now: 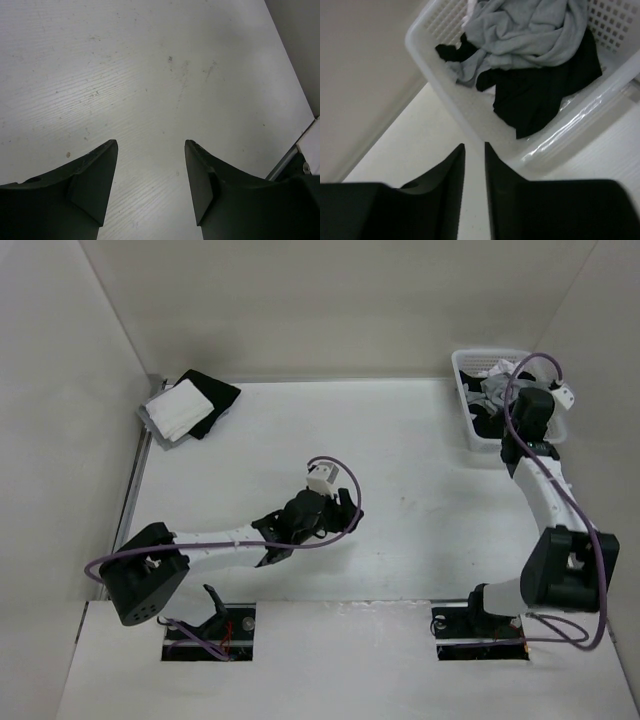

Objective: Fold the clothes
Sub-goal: Grab the tank top from the pile, then move the tank top to the center of the board

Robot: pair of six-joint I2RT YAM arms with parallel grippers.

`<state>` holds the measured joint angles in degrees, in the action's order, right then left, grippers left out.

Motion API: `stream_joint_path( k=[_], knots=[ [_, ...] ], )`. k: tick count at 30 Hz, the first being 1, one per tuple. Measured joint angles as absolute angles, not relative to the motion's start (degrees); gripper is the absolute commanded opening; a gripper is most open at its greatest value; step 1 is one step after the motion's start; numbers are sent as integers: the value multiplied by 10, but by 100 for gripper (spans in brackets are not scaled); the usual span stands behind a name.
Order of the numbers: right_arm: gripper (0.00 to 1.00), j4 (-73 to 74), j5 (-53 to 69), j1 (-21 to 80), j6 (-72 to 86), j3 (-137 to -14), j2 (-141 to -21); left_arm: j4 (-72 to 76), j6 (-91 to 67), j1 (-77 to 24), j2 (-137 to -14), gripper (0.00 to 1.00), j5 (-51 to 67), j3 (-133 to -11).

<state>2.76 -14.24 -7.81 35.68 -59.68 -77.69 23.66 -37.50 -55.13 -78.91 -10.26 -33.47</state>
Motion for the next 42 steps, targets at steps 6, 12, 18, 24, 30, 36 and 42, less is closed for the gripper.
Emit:
stream_joint_path(
  k=[6,12,18,24,30,36,42],
  knots=[
    [47,34,-153,-140,347,-771,-991,255,-374,-529,-806,53,-102,-327],
    [56,73,-156,-173,335,-884,-1144,260,-374,-518,-841,53,-101,-327],
    [41,103,-155,-187,332,-980,-1238,271,-374,-514,-876,53,-97,-328],
    [0,97,-154,-187,338,-1013,-1261,277,-375,-510,-905,53,-85,-332],
    [0,42,-147,-179,354,-857,-1124,281,-376,-504,-907,52,-82,-333],
    [0,-18,-138,-65,358,-740,-770,277,-377,-498,-894,51,-82,-334],
    [2,-45,-108,146,354,-738,-536,254,-386,-445,-776,51,-96,-332]
  ],
)
